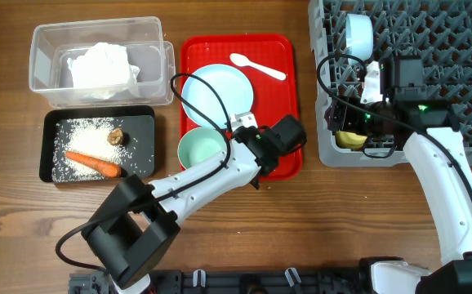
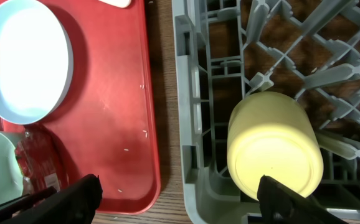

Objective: Sort waste into correct bins and load items into the dishwasher rack
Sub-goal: 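Grasp the red snack wrapper by the green bowl and drop it in the bin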

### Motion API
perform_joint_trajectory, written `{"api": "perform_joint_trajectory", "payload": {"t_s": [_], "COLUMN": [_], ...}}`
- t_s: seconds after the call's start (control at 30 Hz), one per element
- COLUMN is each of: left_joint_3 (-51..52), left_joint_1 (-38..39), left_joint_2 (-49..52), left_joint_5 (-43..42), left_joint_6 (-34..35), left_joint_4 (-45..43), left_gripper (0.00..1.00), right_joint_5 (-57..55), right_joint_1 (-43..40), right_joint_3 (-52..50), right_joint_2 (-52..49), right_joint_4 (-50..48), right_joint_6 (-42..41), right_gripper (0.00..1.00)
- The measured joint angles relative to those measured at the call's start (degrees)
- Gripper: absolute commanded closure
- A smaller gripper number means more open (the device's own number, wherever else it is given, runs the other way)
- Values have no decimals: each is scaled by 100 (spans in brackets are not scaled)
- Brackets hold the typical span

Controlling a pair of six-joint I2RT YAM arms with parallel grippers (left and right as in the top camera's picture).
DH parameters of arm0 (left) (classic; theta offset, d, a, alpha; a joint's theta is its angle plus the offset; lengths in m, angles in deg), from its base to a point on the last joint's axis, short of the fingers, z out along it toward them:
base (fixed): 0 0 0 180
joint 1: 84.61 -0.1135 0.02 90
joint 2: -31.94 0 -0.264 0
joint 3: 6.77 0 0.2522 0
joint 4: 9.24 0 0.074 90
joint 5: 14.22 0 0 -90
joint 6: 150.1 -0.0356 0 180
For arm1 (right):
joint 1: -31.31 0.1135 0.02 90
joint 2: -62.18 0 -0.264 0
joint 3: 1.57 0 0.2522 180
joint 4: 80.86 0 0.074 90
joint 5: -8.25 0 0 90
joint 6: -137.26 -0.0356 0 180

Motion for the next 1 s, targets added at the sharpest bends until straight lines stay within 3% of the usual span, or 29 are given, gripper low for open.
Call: {"api": "perform_joint_trajectory", "payload": {"t_s": [0.17, 0.27, 0.6, 0.7, 0.9, 0.97, 1.0], "left_joint_3": [35, 46, 44, 44, 46, 48, 48], "left_joint_1": [-44, -85, -90, -90, -374, -636, -715], "left_joint_2": [13, 33, -129, -129, 168, 284, 321], "left_joint_5": [-87, -136, -166, -184, -533, -734, -831], "left_joint_6": [61, 76, 83, 87, 173, 188, 205], "left_joint_4": [-20, -50, 168, 201, 68, 50, 37], "left_gripper": [62, 50, 51, 47, 70, 91, 96], "right_joint_5": [-17, -20, -20, -20, -20, -20, -20], "right_joint_1": [0, 0, 0, 0, 0, 0, 0], "right_joint_3": [0, 0, 0, 0, 0, 0, 0], "right_joint_2": [0, 0, 0, 0, 0, 0, 0], "right_joint_4": [-2, -4, -2, -2, 0, -2, -2], "right_joint_6": [0, 0, 0, 0, 0, 0, 0], "right_gripper": [16, 16, 16, 16, 16, 16, 15]}}
